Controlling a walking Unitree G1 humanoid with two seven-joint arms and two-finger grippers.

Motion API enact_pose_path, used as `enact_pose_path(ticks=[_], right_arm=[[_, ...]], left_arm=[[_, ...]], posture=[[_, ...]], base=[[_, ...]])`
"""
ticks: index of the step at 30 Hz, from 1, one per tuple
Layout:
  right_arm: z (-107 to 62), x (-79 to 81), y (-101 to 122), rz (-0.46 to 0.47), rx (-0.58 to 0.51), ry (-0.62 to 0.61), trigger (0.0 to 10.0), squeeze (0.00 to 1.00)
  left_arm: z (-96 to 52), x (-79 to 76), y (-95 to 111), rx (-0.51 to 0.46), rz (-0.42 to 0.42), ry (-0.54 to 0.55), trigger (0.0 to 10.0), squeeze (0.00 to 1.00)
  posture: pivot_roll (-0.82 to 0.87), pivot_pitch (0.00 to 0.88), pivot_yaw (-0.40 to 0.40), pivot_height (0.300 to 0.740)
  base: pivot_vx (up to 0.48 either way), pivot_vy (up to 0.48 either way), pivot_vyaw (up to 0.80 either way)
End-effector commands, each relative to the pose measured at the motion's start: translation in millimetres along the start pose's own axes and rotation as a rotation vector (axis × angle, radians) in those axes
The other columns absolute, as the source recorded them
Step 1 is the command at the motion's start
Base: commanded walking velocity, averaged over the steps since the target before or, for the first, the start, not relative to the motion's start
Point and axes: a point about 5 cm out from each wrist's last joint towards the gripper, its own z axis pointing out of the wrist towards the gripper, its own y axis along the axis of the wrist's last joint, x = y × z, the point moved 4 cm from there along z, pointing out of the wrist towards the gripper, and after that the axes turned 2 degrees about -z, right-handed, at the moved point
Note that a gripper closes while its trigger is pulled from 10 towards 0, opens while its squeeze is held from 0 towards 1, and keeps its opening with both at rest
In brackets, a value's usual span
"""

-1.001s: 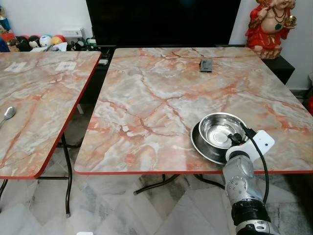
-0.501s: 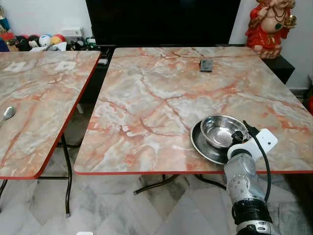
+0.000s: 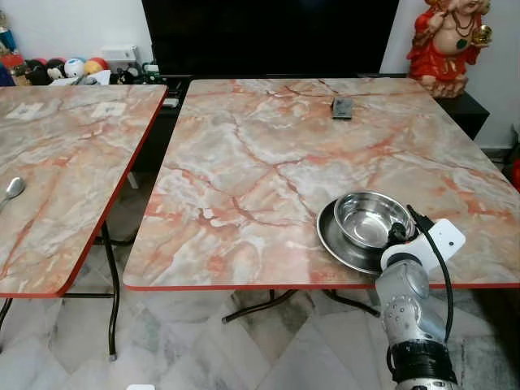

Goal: Setting the table

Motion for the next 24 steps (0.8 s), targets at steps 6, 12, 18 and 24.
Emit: enact_pose_path(ticks=[6, 12, 18, 24], right_arm=[[-8.7, 9.6, 12, -0.039, -0.054, 0.05, 10.0, 0.0], [-14.8, 13.6, 27, -0.065, -0.144, 0.082, 10.0, 0.0], [-21.7, 8.4, 37, -0.092, -0.211, 0.069, 10.0, 0.0], [-26.8, -1.6, 37, -0.181, -0.229, 0.069, 10.0, 0.0]], left_arm=[[-2.4, 2.7, -8, 0.028, -0.007, 0.006, 10.0, 0.0], [-1.3, -0.7, -7, 0.028, -0.008, 0.001, 10.0, 0.0], [-0.7, -3.8, -7, 0.027, -0.01, -0.003, 10.0, 0.0], [-1.3, -4.0, -9, 0.03, -0.012, -0.003, 10.0, 0.0]], posture=[[-0.01, 0.085, -0.002, 0.74], [-0.02, 0.085, -0.008, 0.74], [-0.02, 0.085, -0.011, 0.74], [-0.02, 0.085, -0.012, 0.74]], base=[[0.0, 0.0, 0.0], [0.0, 0.0, 0.0], [0.0, 0.0, 0.0], [0.0, 0.0, 0.0]])
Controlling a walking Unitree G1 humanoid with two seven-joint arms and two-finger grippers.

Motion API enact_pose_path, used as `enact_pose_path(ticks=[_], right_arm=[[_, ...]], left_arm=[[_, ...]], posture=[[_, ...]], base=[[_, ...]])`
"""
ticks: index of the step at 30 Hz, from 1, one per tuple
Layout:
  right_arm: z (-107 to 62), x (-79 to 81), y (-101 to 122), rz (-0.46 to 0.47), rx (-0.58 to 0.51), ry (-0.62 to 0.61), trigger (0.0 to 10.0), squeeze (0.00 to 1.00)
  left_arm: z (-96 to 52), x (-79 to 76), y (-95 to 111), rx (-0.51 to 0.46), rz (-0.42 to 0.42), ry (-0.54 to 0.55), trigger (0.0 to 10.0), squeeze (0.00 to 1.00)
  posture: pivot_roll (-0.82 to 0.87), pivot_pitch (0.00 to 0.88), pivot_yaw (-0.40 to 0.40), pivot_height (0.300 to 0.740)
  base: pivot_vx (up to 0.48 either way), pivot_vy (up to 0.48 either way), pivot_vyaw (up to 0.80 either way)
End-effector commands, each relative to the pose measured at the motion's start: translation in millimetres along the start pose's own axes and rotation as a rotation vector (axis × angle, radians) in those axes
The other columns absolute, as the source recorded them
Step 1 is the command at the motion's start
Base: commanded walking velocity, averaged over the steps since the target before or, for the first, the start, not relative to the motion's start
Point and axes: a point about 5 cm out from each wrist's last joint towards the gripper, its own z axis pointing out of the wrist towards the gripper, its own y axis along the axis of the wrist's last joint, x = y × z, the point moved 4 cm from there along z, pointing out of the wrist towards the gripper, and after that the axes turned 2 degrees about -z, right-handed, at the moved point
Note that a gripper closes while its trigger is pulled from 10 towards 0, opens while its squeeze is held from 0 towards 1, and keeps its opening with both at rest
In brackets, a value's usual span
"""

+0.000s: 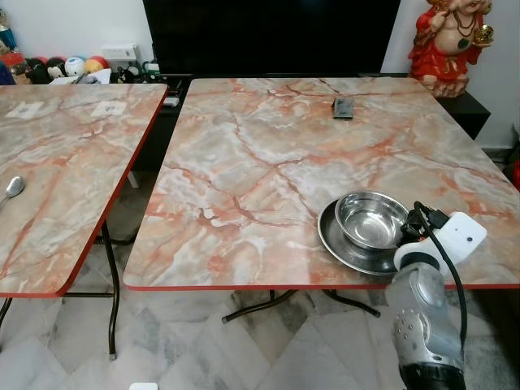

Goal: Setting the table

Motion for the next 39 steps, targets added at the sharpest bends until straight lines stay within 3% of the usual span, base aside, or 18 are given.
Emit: enact_pose_path(ticks=[1, 3, 6, 14, 19, 24, 33, 39], right_arm=[[-2.0, -1.4, 3, -0.017, -0.009, 0.004, 10.0, 0.0], [-5.5, -9.6, 2, -0.045, -0.011, 0.003, 10.0, 0.0], [-8.1, -8.8, -2, -0.056, -0.007, 0.033, 10.0, 0.0], [-23.8, 16.8, -16, -0.224, -0.038, 0.336, 10.0, 0.0], [-22.5, 6.8, -13, -0.317, -0.058, 0.37, 10.0, 0.0], [-21.0, -2.2, -14, -0.341, -0.063, 0.355, 10.0, 0.0], [-35.3, 14.8, -29, -0.351, -0.07, 0.431, 10.0, 0.0], [-37.4, 16.0, -32, -0.35, -0.061, 0.442, 10.0, 0.0]], left_arm=[[-2.7, 0.6, -11, 0.035, -0.006, 0.005, 10.0, 0.0], [-3.1, 0.5, -12, 0.037, -0.006, 0.003, 10.0, 0.0], [-3.2, 0.6, -12, 0.038, -0.004, 0.003, 10.0, 0.0], [-2.8, 1.5, -10, 0.03, -0.009, 0.012, 10.0, 0.0], [-7.1, 9.5, -19, 0.047, -0.01, 0.023, 10.0, 0.0], [-7.1, 8.6, -20, 0.051, -0.008, 0.02, 10.0, 0.0], [-8.2, 9.5, -24, 0.068, -0.01, 0.022, 10.0, 0.0], [-11.5, 16.7, -30, 0.085, -0.018, 0.041, 10.0, 0.0]], posture=[[-0.03, 0.086, -0.016, 0.74], [-0.03, 0.085, -0.014, 0.74], [-0.04, 0.084, -0.012, 0.74], [-0.04, 0.076, -0.012, 0.74], [-0.05, 0.06, -0.017, 0.74], [-0.05, 0.051, -0.016, 0.74], [-0.05, 0.038, -0.008, 0.74], [-0.03, 0.03, -0.01, 0.74]], base=[[0.0, 0.0, 0.0], [0.0, 0.0, 0.0], [0.0, 0.0, 0.0], [0.0, 0.0, 0.0], [0.0, 0.0, 0.0], [0.0, 0.0, 0.0], [0.0, 0.0, 0.0], [0.0, 0.0, 0.0]])
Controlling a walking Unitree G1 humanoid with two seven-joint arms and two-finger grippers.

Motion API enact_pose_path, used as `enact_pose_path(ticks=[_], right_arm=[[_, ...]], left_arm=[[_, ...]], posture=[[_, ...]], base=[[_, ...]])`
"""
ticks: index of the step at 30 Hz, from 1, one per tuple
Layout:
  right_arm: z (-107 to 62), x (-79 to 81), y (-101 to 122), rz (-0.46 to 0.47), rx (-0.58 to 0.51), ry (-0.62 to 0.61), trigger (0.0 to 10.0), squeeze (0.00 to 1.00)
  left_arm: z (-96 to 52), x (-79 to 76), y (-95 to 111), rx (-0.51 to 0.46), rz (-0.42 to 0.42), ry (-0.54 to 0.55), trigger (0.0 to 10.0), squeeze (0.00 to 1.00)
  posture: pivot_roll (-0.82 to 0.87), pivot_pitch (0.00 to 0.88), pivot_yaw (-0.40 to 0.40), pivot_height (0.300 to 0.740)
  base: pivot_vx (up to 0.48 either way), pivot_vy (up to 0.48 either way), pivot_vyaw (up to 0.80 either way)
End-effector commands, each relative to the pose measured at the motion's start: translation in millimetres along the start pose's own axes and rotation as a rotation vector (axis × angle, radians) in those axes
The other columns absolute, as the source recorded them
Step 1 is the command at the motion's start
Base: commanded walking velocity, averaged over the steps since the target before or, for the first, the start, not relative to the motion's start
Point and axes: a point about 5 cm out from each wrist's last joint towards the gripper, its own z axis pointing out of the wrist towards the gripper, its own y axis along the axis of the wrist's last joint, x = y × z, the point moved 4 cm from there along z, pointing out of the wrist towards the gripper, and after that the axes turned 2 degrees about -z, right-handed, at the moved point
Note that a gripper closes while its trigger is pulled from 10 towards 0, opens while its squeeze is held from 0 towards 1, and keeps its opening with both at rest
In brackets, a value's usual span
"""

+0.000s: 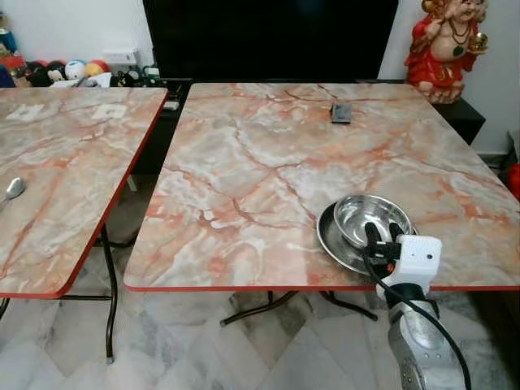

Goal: Setting the table

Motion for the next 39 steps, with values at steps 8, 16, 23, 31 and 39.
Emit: enact_pose_path(ticks=[8, 16, 23, 31, 39], right_arm=[[4.0, -5.5, 0, -0.03, -0.014, 0.0, 10.0, 0.0], [4.8, -4.2, -2, 0.005, -0.01, -0.014, 10.0, 0.0], [6.5, 2.4, 0, 0.022, -0.018, -0.003, 10.0, 0.0], [7.1, 6.8, 0, 0.013, -0.021, 0.01, 10.0, 0.0], [6.5, 5.0, -4, 0.012, -0.01, 0.002, 10.0, 0.0]], left_arm=[[-10.2, 7.2, -30, 0.081, -0.008, 0.017, 10.0, 0.0], [-20.5, 18.6, -49, 0.114, -0.013, 0.027, 10.0, 0.0], [-22.4, 24.8, -50, 0.117, -0.015, 0.034, 10.0, 0.0], [-11.1, -1.2, -36, 0.094, -0.013, 0.007, 10.0, 0.0], [-7.2, -23.3, -32, 0.086, -0.01, -0.016, 10.0, 0.0]], posture=[[-0.03, 0.025, -0.012, 0.74], [-0.02, 0.016, -0.013, 0.74], [-0.02, 0.015, -0.015, 0.74], [-0.02, 0.029, -0.02, 0.74], [-0.02, 0.043, -0.023, 0.74]], base=[[0.0, 0.453, 0.41], [0.0, 0.48, 0.16], [0.0, 0.48, 0.0], [0.0, 0.48, 0.0], [0.0, 0.422, 0.0]])
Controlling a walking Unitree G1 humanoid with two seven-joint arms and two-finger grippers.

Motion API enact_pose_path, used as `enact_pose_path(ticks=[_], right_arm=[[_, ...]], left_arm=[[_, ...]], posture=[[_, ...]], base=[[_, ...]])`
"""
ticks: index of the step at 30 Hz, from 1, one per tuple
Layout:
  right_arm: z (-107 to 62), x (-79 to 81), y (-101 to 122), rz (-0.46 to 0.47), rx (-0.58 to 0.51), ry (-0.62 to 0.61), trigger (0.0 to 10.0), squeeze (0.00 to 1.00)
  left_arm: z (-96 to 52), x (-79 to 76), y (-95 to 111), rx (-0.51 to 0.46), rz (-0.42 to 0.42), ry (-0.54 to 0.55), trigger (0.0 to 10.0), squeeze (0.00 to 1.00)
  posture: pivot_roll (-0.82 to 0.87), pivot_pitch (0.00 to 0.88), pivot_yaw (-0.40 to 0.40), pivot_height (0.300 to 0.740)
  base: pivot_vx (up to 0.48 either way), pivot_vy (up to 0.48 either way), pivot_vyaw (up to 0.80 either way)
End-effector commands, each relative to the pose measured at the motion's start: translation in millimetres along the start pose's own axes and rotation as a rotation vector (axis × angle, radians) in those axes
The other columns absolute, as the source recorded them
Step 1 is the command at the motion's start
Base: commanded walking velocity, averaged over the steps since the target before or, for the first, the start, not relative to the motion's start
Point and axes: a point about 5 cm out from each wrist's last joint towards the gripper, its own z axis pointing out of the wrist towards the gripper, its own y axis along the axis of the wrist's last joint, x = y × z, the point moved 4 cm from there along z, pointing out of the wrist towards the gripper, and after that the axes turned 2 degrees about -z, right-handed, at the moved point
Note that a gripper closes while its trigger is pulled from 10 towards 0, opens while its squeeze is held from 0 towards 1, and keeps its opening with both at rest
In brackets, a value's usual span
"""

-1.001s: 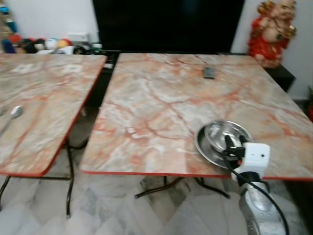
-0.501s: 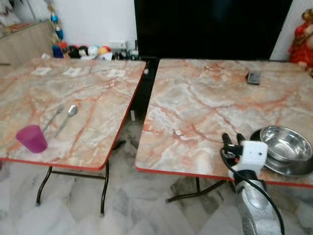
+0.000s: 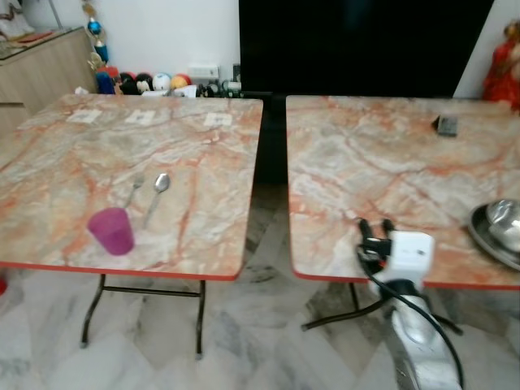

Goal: Setting the table

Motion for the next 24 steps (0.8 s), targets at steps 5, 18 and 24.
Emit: enact_pose_path(ticks=[5, 18, 24], right_arm=[[-3.1, 5.8, -4, -0.026, 0.006, 0.02, 10.0, 0.0], [-26.8, -3.3, -52, -0.098, 0.166, 0.024, 10.0, 0.0], [-36.7, -9.3, -75, -0.143, 0.256, 0.015, 10.0, 0.0]], left_arm=[[0.1, -10.8, -6, 0.024, 0.033, -0.008, 10.0, 0.0], [-2.4, 31.5, 5, 0.006, 0.02, 0.039, 10.0, 0.0], [-6.0, 42.0, 1, 0.01, 0.018, 0.051, 10.0, 0.0]], posture=[[-0.02, 0.054, -0.026, 0.74], [-0.02, 0.072, -0.03, 0.74], [-0.02, 0.076, -0.032, 0.74]], base=[[0.0, 0.0, 0.0], [0.0, 0.0, 0.0], [0.0, 0.0, 0.0]])
